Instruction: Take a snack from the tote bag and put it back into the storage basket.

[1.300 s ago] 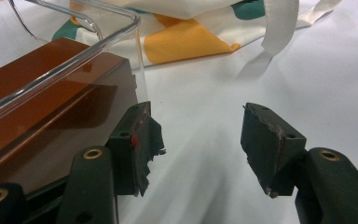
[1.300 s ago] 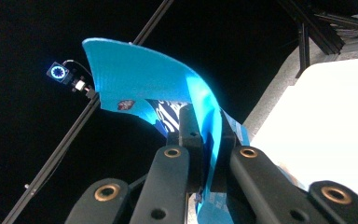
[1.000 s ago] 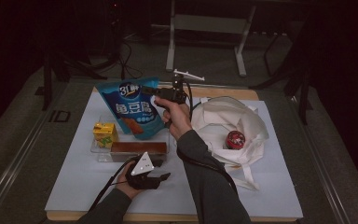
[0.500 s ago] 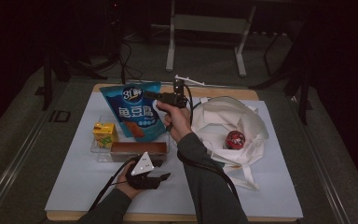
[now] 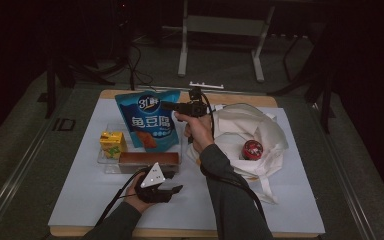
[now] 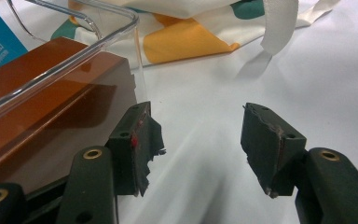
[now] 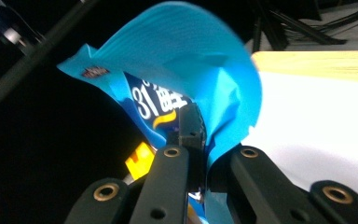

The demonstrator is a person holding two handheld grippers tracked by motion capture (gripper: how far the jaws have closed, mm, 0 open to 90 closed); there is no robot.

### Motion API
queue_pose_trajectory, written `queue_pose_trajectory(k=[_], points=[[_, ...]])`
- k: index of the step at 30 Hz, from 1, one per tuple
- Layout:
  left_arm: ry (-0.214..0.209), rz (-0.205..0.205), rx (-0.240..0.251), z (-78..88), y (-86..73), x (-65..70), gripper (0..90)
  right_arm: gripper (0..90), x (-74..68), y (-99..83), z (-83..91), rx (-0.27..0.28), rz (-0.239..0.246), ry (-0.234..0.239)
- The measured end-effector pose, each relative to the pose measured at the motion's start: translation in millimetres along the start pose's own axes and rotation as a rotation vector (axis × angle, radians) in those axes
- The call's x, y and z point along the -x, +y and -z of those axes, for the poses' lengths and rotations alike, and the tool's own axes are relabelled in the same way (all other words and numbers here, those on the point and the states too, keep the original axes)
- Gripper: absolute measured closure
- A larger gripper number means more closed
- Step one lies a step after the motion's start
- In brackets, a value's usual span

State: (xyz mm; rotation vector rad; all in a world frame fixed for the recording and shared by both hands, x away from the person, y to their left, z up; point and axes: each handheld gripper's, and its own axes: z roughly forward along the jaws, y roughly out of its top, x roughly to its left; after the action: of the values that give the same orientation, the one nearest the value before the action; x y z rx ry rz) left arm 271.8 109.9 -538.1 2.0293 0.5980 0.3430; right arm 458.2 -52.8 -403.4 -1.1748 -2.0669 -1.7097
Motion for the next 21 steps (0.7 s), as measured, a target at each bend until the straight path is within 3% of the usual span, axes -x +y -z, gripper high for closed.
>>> queue_pose_trajectory(k=[4,15,20,21], points=[[0.000,0.000,-0.001,0.0,0.0,0.0,43.8,85.5,0.4,-0.2,4.8,-0.023,0.055,-0.029],[0.004,0.008,-0.007,-0.8,0.3,-0.4,43.9,78.1,5.9,-2.5,16.8,-0.092,0.151,-0.078],[0.004,0.008,-0.007,-0.9,0.3,-0.4,43.8,74.4,4.9,-6.0,16.1,-0.145,0.211,-0.116],[0.003,0.008,-0.007,-0.9,0.3,-0.5,43.8,72.3,5.2,-9.2,15.7,-0.175,0.243,-0.135]])
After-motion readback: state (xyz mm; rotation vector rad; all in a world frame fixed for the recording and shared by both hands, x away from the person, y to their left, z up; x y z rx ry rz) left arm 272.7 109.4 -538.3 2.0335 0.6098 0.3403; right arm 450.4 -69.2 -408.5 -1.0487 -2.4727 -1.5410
